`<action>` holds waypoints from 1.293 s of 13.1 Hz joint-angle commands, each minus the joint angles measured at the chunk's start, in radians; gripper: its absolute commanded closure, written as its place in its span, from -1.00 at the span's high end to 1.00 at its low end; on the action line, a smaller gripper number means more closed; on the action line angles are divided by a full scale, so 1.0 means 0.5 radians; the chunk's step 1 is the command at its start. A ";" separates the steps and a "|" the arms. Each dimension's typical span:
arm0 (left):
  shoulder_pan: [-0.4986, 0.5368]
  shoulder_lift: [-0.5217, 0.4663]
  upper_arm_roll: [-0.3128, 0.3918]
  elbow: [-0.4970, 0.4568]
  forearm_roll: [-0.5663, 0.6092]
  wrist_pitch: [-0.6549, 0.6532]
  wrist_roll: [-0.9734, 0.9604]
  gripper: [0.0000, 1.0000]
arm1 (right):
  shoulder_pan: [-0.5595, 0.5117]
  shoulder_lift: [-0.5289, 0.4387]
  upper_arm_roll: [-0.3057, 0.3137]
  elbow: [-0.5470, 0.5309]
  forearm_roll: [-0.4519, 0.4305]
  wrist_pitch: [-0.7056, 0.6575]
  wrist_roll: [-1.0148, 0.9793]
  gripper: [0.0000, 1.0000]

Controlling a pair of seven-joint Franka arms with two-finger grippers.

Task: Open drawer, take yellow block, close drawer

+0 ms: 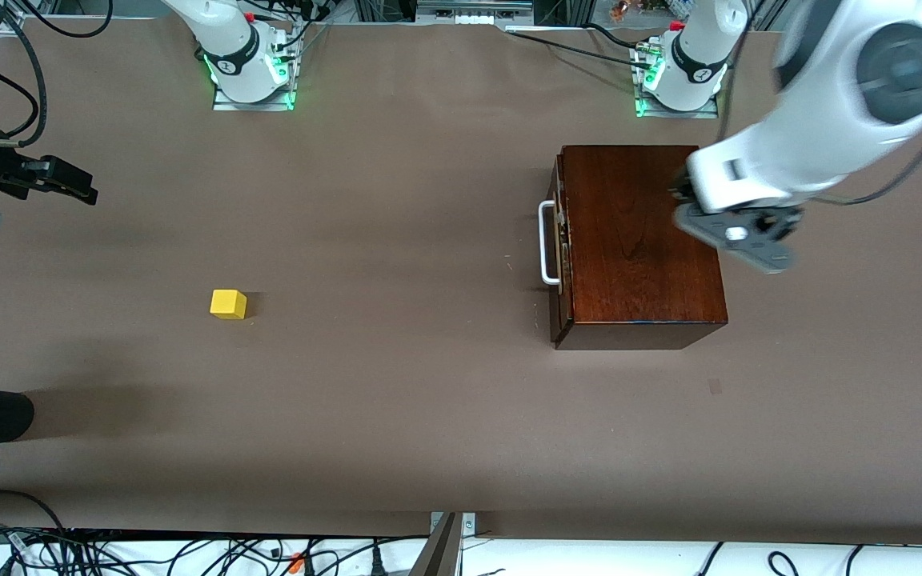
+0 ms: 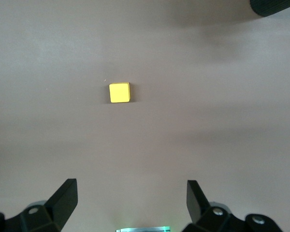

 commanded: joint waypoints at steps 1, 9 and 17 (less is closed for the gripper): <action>0.088 -0.055 0.079 0.038 -0.040 -0.035 -0.022 1.00 | 0.006 0.005 -0.002 0.016 -0.005 0.002 -0.020 1.00; 0.091 -0.610 0.475 -0.664 -0.055 0.373 -0.276 1.00 | 0.006 0.005 -0.002 0.016 -0.005 -0.001 -0.020 1.00; 0.107 -0.580 0.438 -0.613 -0.117 0.306 -0.363 1.00 | 0.006 0.008 -0.002 0.016 -0.005 -0.001 -0.017 1.00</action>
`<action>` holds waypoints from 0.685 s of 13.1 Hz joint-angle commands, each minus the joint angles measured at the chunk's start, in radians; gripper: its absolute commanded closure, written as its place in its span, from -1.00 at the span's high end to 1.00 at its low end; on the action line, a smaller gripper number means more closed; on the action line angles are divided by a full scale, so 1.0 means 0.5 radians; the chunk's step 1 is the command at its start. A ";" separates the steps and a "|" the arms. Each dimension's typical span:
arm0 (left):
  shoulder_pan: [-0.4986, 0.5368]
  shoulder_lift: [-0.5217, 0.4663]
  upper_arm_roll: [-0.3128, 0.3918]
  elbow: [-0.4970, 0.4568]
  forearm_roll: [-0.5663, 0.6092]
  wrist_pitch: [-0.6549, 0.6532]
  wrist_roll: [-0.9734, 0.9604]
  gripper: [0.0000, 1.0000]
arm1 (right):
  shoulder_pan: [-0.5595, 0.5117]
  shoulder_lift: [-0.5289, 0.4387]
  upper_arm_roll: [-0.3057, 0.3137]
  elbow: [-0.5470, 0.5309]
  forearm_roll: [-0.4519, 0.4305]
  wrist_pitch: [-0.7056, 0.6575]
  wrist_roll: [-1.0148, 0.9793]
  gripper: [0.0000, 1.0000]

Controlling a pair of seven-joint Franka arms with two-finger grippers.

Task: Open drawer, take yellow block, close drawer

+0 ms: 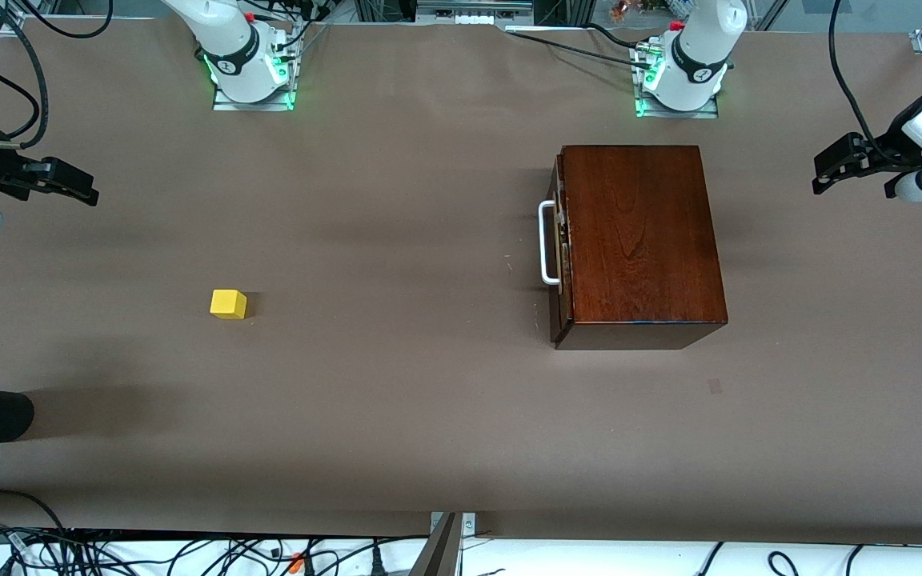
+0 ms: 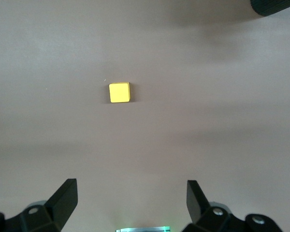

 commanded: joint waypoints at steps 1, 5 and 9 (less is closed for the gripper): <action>0.014 0.003 -0.024 0.022 -0.042 -0.029 -0.028 1.00 | 0.006 0.002 -0.002 0.016 -0.005 0.001 -0.020 1.00; 0.014 0.015 -0.027 0.028 -0.033 -0.032 -0.028 1.00 | 0.006 0.002 -0.002 0.016 -0.005 0.001 -0.017 1.00; 0.014 0.021 -0.024 0.044 -0.027 -0.032 -0.028 1.00 | 0.006 0.002 -0.002 0.016 -0.005 0.001 -0.017 1.00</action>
